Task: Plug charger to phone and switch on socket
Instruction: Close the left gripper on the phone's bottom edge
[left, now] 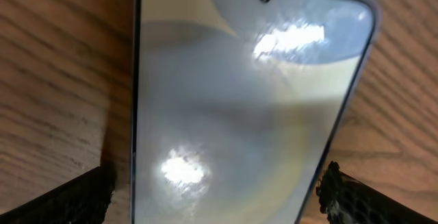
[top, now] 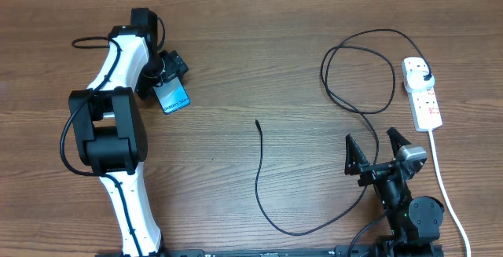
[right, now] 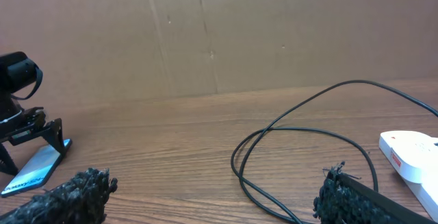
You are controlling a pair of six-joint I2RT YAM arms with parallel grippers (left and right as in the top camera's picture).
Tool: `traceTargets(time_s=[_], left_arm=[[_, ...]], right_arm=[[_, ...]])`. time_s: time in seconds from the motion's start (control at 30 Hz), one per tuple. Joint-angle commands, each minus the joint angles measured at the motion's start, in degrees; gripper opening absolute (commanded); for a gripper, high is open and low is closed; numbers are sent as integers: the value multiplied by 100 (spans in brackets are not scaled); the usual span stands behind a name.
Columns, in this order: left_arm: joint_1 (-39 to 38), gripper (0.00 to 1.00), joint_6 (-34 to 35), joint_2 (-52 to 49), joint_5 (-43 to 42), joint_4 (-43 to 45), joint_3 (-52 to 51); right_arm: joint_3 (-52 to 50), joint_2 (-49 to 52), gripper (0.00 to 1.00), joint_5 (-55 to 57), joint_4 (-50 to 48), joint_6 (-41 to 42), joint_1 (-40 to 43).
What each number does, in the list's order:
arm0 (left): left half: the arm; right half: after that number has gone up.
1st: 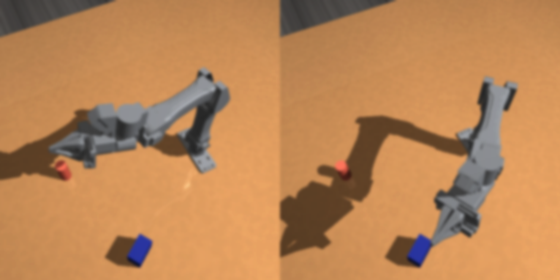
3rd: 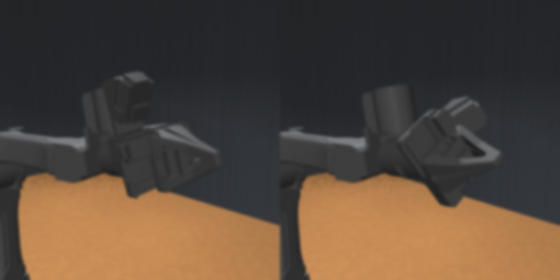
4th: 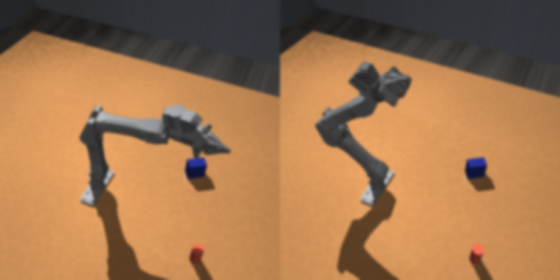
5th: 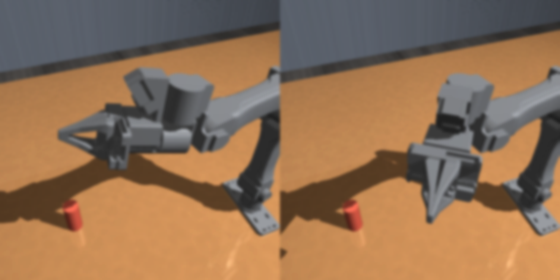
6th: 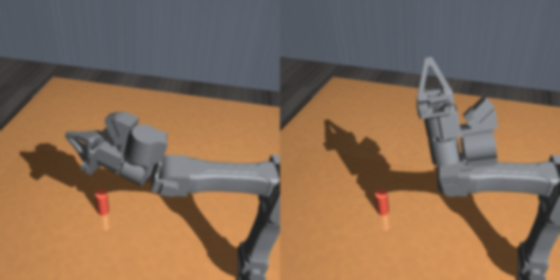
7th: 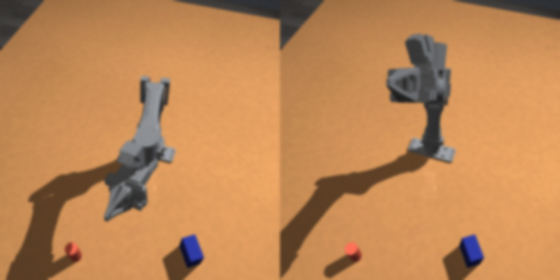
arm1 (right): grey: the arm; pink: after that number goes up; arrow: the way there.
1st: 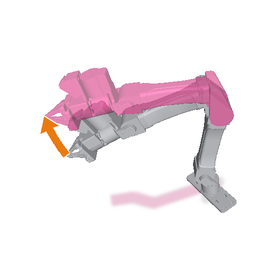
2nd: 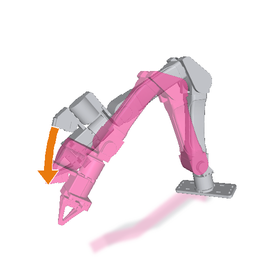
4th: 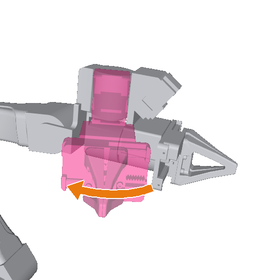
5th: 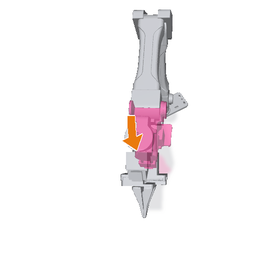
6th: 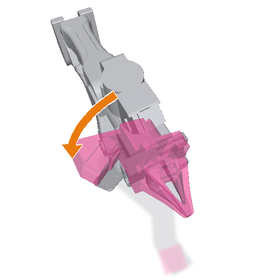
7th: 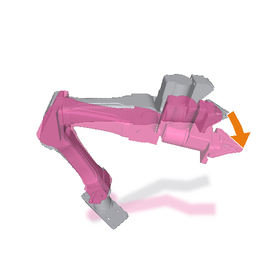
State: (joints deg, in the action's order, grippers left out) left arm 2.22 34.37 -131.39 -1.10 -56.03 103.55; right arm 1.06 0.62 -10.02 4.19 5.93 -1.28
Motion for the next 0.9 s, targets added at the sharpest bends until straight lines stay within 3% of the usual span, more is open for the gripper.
traceTargets(time_s=[0.0, 0.87], left_arm=[[0, 100, 35, -238, -146, -162, 39], [162, 100, 101, -240, -20, -682, 98]], right_arm=[[-59, -44, 100, 59, -20, -44, -33], [-59, -44, 100, 59, -20, -44, -33]])
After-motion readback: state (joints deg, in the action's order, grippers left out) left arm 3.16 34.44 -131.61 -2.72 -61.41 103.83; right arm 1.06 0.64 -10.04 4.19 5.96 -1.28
